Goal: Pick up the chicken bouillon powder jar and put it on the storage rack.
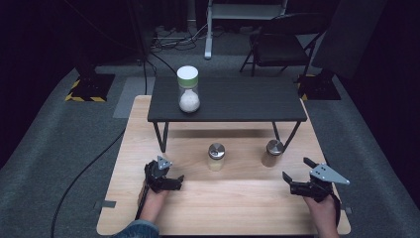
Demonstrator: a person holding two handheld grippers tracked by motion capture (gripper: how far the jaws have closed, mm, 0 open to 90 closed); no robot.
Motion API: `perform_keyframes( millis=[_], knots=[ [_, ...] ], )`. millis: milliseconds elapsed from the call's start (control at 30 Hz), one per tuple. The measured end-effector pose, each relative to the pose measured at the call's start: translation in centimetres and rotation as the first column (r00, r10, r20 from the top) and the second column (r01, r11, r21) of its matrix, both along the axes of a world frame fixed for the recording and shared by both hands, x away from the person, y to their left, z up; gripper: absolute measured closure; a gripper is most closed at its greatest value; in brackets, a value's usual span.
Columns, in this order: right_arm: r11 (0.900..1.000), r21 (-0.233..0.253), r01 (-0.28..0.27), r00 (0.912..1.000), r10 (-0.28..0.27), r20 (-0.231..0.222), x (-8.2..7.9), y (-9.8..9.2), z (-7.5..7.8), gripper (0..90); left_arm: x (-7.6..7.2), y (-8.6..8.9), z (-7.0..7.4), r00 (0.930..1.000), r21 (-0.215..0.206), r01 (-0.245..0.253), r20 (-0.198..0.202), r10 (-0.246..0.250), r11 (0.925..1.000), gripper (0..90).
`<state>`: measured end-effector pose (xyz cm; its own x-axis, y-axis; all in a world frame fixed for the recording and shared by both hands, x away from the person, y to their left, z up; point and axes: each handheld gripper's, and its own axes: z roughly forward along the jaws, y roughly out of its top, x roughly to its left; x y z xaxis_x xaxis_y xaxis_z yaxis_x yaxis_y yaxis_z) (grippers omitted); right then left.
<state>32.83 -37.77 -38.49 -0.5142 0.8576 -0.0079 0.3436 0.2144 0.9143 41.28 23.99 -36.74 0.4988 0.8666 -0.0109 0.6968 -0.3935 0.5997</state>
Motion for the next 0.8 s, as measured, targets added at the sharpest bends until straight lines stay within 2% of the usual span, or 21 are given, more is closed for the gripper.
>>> perform_keyframes(
  millis=[100, 267, 467, 800],
  knots=[
    [1.000, 0.017, -0.001, 0.9981, 0.000, 0.062, -0.8, 0.0, 0.0, 3.2, 0.0, 0.0, 0.0, 1.0000, 0.000, 0.000, 0.000, 0.000, 1.0000, 2.2],
    [1.000, 0.025, -0.004, 0.9953, 0.002, 0.097, -1.2, 0.0, 0.0, 3.2, 0.0, 0.0, 0.0, 1.0000, 0.000, 0.000, -0.001, 0.000, 1.0000, 2.3],
    [0.999, 0.042, -0.003, 0.9941, -0.002, 0.109, -1.5, -0.3, -0.1, 3.2, 0.0, 0.0, 0.0, 1.0000, 0.000, 0.000, -0.001, 0.000, 1.0000, 2.3],
    [0.999, 0.043, -0.007, 0.9947, 0.003, 0.103, -1.4, -0.2, 0.0, 2.7, 0.0, 0.0, 0.0, 1.0000, 0.000, 0.000, -0.001, 0.000, 1.0000, 2.3]
  ],
)
